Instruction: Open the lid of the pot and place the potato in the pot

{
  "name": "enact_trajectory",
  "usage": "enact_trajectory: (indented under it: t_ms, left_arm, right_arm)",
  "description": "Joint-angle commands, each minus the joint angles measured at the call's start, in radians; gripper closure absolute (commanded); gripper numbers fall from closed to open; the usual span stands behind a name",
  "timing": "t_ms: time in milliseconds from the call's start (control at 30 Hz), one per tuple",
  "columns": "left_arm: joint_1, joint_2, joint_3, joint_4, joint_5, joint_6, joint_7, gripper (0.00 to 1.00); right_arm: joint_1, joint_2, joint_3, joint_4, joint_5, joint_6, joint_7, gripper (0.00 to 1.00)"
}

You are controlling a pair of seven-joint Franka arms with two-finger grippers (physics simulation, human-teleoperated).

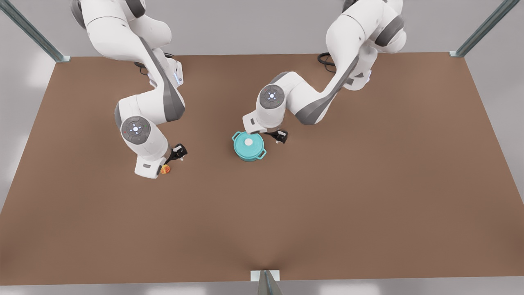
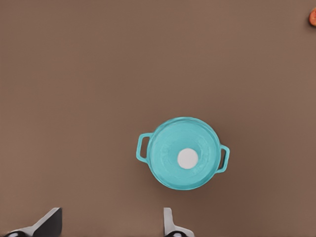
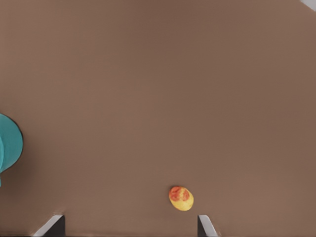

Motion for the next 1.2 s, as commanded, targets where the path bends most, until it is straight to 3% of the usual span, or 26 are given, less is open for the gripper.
enact_trajectory:
  t_ms: [0,67,267,500,700,867,1067,1133,1167]
  left_arm:
    - [-0.025,0.052,0.001,0.01,0.063,0.144,-0.872,0.0]
    - [-0.067,0.101,0.001,0.019,0.101,0.207,-0.955,0.0]
    - [-0.119,0.155,0.002,-0.022,0.15,0.347,-1.035,0.0]
    - [-0.129,0.18,0.007,-0.071,0.152,0.442,-1.035,0.0]
    - [-0.152,0.189,0.009,-0.125,0.202,0.465,-1.048,0.0]
    - [-0.16,0.201,0.007,-0.136,0.216,0.483,-1.058,0.0]
    - [-0.169,0.201,0.009,-0.151,0.23,0.486,-1.071,0.0]
    - [-0.169,0.201,0.009,-0.151,0.232,0.486,-1.07,0.31]
    - [-0.169,0.201,0.009,-0.151,0.232,0.485,-1.07,0.36]
  right_arm:
    - [-0.02,0.0,-0.004,-0.048,-0.008,0.169,-0.208,0.0]
    - [-0.072,-0.043,-0.005,-0.201,-0.006,0.366,-0.289,0.0]
    - [-0.089,-0.088,-0.01,-0.414,-0.005,0.603,-0.459,0.0]
    - [-0.103,0.006,-0.008,-0.43,-0.002,0.631,-0.685,0.0]
    - [-0.144,-0.006,-0.008,-0.488,-0.005,0.676,-0.84,0.0]
    - [-0.146,0.009,-0.008,-0.577,-0.002,0.784,-0.84,0.0]
    - [-0.149,0.035,-0.008,-0.6,0.0,0.784,-0.831,0.0]
    - [-0.175,0.057,-0.008,-0.6,0.0,0.786,-0.835,0.0]
    - [-0.177,0.072,-0.008,-0.6,0.0,0.806,-0.841,0.0]
